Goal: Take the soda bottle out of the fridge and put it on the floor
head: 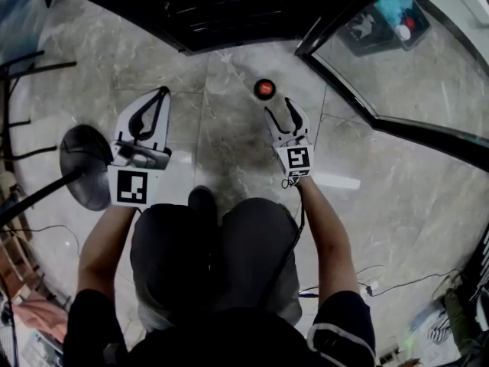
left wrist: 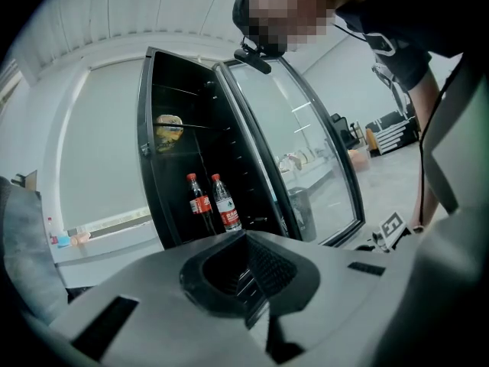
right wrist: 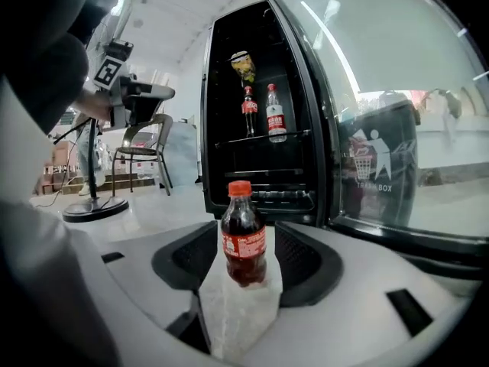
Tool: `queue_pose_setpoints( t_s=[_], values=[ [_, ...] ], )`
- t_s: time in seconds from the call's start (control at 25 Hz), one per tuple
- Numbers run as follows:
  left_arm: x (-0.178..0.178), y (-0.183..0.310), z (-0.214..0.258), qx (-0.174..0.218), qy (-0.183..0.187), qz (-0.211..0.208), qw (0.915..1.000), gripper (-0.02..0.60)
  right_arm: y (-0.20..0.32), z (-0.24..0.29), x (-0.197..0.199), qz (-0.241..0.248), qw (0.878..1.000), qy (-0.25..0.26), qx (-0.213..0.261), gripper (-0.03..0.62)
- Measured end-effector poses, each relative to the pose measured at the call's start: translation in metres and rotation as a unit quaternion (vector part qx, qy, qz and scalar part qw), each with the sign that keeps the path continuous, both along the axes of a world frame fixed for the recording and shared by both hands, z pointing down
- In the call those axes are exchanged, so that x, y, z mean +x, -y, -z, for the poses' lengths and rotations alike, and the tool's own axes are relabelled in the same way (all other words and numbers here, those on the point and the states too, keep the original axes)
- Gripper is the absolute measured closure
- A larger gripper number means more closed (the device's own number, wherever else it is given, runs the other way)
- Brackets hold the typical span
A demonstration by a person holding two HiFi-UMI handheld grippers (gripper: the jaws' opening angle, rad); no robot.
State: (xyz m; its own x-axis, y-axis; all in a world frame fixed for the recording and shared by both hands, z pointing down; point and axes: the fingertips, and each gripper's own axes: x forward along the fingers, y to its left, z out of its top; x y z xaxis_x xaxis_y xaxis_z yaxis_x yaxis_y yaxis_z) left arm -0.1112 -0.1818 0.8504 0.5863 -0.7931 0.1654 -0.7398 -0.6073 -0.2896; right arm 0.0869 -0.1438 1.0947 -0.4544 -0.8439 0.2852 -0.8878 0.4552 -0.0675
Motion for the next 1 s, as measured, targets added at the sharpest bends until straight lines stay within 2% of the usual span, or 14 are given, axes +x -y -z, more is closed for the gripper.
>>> queue_pose_setpoints(
  t_s=[0.12, 0.2, 0.36, 0.72, 0.88, 1.0],
  values=[
    [0.004, -0.001, -0.002, 0.000, -0.005, -0.002, 1.0000, 0.558, -0.008, 0.021, 0.010, -0.009, 1.000, 0.006, 0.015, 0.395],
    [0.006, -0.002, -0.004, -0.004, -0.003, -0.004, 1.0000, 0.558, -0.013, 0.033, 0.015, -0.012, 0.999, -0.003, 0.030, 0.497],
    [0.011, -0.005, -0.007, -0.006, -0.004, -0.009, 0.9999, 0.558, -0.019, 0.054, 0.014, -0.002, 0.998, -0.017, 0.056, 0.563],
    [0.011, -0.005, 0.007, -0.008, -0.002, -0.012, 0.9999, 0.558, -0.014, 0.107, 0.022, -0.005, 0.998, 0.000, 0.070, 0.574],
    [0.010, -0.013, 0.051, -0.011, -0.011, -0.005, 0.9999, 0.558, -0.017, 0.171, 0.023, 0.002, 0.997, -0.010, 0.082, 0.574],
    [0.017, -0.021, 0.104, -0.015, -0.020, -0.010, 0.9996, 0.558, -0.024, 0.239, 0.024, 0.006, 0.996, -0.012, 0.093, 0.574]
  ],
)
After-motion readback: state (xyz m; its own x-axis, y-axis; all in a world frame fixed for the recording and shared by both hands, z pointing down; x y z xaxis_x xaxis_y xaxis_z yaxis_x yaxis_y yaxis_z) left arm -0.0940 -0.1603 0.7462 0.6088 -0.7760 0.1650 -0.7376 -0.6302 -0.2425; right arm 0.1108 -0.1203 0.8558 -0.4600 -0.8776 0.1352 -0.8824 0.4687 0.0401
